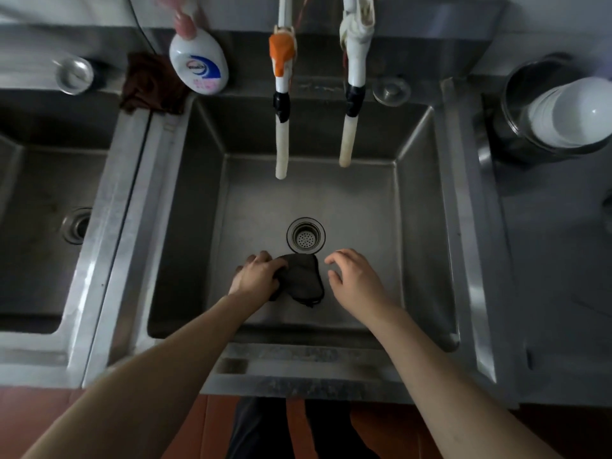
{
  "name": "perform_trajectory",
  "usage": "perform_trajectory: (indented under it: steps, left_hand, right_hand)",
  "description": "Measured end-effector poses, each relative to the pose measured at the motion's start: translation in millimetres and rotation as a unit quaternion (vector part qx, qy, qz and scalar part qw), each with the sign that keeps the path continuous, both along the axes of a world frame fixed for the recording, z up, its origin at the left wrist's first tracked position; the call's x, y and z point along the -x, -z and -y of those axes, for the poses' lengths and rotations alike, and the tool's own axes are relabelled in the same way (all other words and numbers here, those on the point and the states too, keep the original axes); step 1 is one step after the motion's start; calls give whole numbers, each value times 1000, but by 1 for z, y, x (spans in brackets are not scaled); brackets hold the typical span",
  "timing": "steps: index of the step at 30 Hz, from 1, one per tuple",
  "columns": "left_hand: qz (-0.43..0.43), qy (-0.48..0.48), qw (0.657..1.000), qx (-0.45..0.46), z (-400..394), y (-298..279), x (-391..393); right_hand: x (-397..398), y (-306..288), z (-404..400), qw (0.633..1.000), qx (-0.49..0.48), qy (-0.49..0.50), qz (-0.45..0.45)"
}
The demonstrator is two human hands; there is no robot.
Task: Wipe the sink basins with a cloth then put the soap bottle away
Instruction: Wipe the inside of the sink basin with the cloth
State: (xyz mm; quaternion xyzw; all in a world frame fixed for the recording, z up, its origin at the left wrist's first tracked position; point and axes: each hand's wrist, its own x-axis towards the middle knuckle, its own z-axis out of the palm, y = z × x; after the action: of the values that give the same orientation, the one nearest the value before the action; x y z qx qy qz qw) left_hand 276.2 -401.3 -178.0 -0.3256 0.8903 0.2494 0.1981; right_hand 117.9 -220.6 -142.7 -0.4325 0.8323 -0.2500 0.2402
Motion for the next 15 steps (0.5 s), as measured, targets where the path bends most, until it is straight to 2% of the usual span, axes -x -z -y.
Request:
perform_trajectory:
  steps: [7, 11, 15]
  left_hand:
    - [-152, -61, 986, -29, -11, -84, 1]
    - [-206, -91, 974, -37, -20, -129, -3]
    - [-243, -113, 962, -41, -27, -160, -6]
  right_hand:
    - [-16, -45, 11, 997, -6, -79, 8]
    - [-21, -71, 15, 996, -23, -90, -6]
    - [-26, -92, 17, 995, 9, -101, -1]
